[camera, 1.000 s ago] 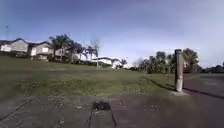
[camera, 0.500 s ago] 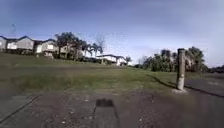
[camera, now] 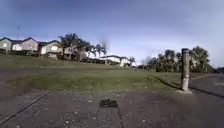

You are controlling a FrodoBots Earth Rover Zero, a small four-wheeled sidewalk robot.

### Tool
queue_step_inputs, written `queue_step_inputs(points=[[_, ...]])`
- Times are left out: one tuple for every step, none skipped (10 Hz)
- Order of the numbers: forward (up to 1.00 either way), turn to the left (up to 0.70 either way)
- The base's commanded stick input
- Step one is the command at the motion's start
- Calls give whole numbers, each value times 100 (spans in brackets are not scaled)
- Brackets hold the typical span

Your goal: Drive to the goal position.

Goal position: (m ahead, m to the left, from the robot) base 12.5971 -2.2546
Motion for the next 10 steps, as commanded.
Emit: queue_step_inputs(points=[[0, 45], [0, 45], [0, 45], [0, 45], [0, 45], [0, 45], [0, 45], [0, 45], [0, 45], [0, 45]])
